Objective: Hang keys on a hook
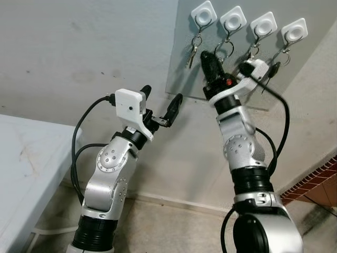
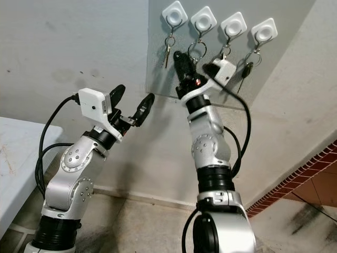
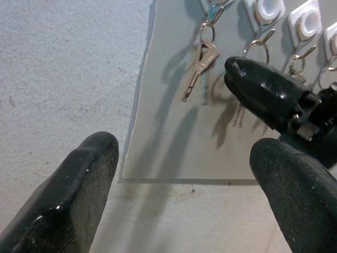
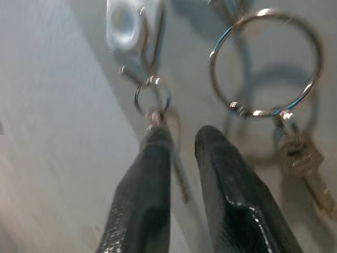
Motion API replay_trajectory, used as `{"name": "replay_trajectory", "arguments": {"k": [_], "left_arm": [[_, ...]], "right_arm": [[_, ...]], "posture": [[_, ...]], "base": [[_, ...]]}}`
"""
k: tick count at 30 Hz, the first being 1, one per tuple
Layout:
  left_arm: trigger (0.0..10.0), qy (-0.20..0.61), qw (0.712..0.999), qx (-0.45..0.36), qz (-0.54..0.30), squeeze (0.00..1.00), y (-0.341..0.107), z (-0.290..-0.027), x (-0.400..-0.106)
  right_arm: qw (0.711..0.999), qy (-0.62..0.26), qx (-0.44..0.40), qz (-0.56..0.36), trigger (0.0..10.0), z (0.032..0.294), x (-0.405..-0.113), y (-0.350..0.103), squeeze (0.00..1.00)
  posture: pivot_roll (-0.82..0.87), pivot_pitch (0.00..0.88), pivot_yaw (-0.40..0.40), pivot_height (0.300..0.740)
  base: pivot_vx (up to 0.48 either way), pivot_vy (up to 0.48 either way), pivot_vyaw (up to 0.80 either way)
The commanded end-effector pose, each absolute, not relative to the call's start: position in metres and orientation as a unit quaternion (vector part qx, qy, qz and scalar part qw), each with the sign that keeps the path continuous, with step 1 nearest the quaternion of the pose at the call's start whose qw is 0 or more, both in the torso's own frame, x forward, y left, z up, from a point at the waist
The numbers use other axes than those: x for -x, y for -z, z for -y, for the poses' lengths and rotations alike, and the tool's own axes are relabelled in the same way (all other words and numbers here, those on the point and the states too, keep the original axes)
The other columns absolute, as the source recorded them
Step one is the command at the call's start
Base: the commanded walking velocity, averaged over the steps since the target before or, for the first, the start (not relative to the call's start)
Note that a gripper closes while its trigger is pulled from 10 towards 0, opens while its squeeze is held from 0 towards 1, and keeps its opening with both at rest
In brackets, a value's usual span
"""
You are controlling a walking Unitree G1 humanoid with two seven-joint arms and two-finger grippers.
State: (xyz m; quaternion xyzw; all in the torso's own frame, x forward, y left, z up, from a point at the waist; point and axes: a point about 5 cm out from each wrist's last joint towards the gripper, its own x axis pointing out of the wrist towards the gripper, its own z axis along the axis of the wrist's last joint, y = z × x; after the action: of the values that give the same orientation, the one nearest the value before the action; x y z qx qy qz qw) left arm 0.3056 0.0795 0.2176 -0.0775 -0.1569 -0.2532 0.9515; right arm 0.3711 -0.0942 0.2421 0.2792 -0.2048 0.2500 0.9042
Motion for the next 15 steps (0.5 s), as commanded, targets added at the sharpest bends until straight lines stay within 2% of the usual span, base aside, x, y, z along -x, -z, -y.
{"name": "replay_trajectory", "arguments": {"k": [1, 8, 15], "left_arm": [[10.0, 0.252, 0.952, 0.076, 0.154, 0.0, -0.217, -0.079, -0.305], [10.0, 0.231, 0.961, 0.073, 0.13, 0.0, -0.199, -0.084, -0.308], [10.0, 0.19, 0.977, 0.076, 0.066, 0.0, -0.157, -0.095, -0.312]], "right_arm": [[0.906, -0.253, -0.255, 0.225, 10.0, 0.095, -0.367, -0.245, 1.0], [0.921, -0.235, -0.231, 0.206, 10.0, 0.103, -0.361, -0.22, 1.0], [0.947, -0.185, -0.217, 0.149, 10.0, 0.123, -0.352, -0.171, 1.0]], "posture": [[0.01, 0.113, -0.077, 0.74], [0.01, 0.11, -0.077, 0.74], [0.01, 0.103, -0.07, 0.74]], "base": [[0.0, 0.0, 0.0], [0.0, 0.0, 0.0], [0.0, 0.0, 0.0]]}}
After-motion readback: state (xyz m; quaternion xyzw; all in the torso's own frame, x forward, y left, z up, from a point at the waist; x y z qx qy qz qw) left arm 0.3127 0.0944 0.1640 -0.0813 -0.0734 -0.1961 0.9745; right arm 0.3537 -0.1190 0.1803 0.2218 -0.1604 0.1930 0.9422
